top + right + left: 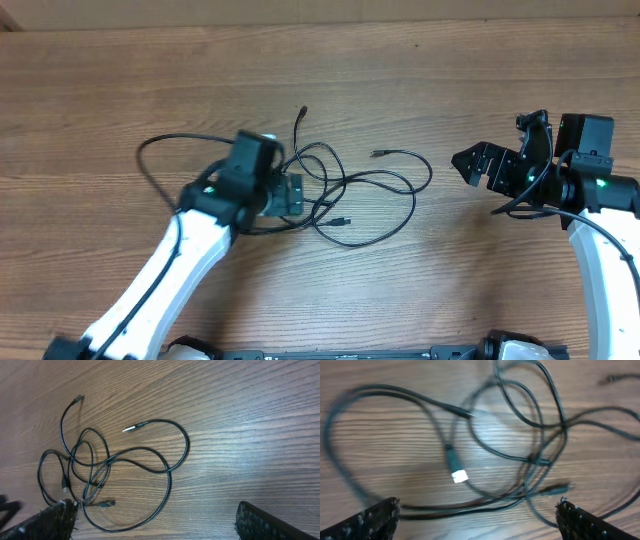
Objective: Untangle cables
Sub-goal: 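Lower the left gripper onto the loose cables on the table, then close the left gripper on one black cable strand and lift it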
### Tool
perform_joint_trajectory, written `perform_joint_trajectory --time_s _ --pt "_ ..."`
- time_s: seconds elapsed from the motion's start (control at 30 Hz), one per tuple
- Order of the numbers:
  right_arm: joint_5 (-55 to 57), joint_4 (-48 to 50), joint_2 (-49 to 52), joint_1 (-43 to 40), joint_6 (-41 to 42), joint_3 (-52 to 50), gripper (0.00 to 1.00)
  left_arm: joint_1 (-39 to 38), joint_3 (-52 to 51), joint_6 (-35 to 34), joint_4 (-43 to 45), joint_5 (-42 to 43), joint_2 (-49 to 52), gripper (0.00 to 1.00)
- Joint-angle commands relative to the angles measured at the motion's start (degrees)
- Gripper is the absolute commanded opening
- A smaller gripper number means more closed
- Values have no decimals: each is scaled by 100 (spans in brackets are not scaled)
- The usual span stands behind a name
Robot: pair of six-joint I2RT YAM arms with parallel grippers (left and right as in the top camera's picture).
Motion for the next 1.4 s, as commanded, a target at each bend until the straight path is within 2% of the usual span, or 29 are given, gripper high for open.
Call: perform_joint_trajectory --time_s 0.0,0.13,0.23,0.37,0.4,0.53,0.77,0.8,0.87,0.9,0.97,1.0,1.1,1.23,1.37 --pt "37 -26 -4 -20 -2 116 100 -326 13 -22 214 496 568 100" --pt "37 -31 -4 -20 -2 116 100 -743 13 -22 382 918 1130 100" --pt "37 -28 -4 -20 -2 116 100 -1261 13 -168 553 807 1539 100" --pt "37 -33 -4 -20 -2 116 100 -1626 13 -1078 706 516 1773 100" --pt "37 -42 -4 -20 -2 116 100 -1740 13 -1683 686 330 1864 100" --pt "39 -70 -4 -20 -2 116 100 -1897 13 -2706 678 289 2046 100" --pt "39 -79 -4 -20 -2 116 100 -2031 13 -3213 850 385 2184 100" --pt "39 -76 -4 -20 -2 116 97 -2031 13 -3191 896 369 2184 96" --pt "39 -76 -4 -20 -2 116 92 -2031 13 -3191 892 374 2184 69" --pt "39 -79 -4 -20 -2 116 90 -2031 13 -3191 887 374 2184 55" --pt "39 -83 -4 -20 -2 116 85 -2033 13 -3195 890 385 2184 16" --pt "37 -85 -4 -20 -2 116 83 -2033 13 -3195 892 398 2184 4" --pt "39 -114 -4 -20 -2 116 78 -2031 13 -3191 892 378 2184 4" --pt "39 -157 -4 -20 -4 116 77 -2031 13 -3171 894 424 2181 4" --pt "42 -162 -4 -20 -4 116 77 -2009 70 -2684 866 678 2159 4"
